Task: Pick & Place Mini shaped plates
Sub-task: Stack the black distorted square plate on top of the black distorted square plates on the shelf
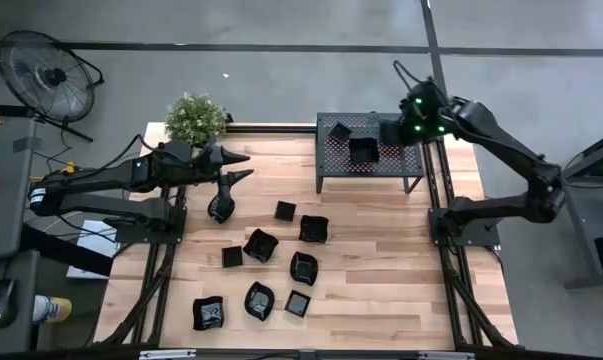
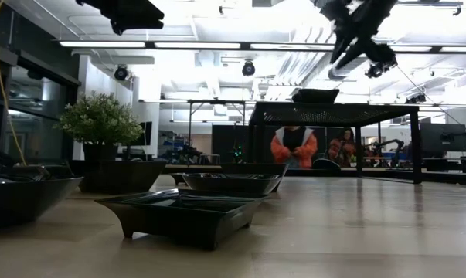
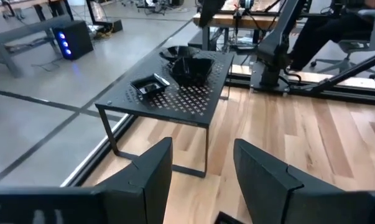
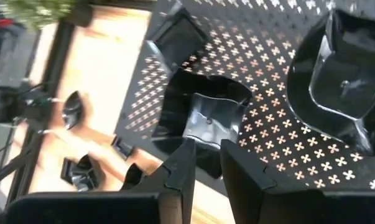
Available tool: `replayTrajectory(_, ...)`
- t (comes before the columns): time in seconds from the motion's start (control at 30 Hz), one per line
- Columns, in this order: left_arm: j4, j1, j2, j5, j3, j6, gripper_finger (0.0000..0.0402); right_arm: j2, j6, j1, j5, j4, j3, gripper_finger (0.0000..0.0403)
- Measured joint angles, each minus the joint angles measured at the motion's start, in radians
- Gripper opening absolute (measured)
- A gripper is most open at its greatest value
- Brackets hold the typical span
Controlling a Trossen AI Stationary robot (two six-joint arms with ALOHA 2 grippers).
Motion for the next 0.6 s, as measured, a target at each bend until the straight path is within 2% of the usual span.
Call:
replayTrajectory(0.27, -0.170, 0.000, 0.032, 0.057, 0.001, -0.161, 0.0168, -0.156, -0.096, 0.080, 0.053, -0.001, 0.000, 0.0071)
replayTrajectory(0.4, -0.263, 0.000, 0.084, 0.099, 0.001, -0.289, 0.0168, -0.213, -0.131, 0.151, 0.091, -0.020, 0.000, 0.0071)
replayTrajectory(0.6, -0.315, 0.000, 0.170, 0.169, 0.001, -0.508, 0.0168, -0.295, -0.165, 0.269, 0.191, -0.120, -0.006, 0.0071)
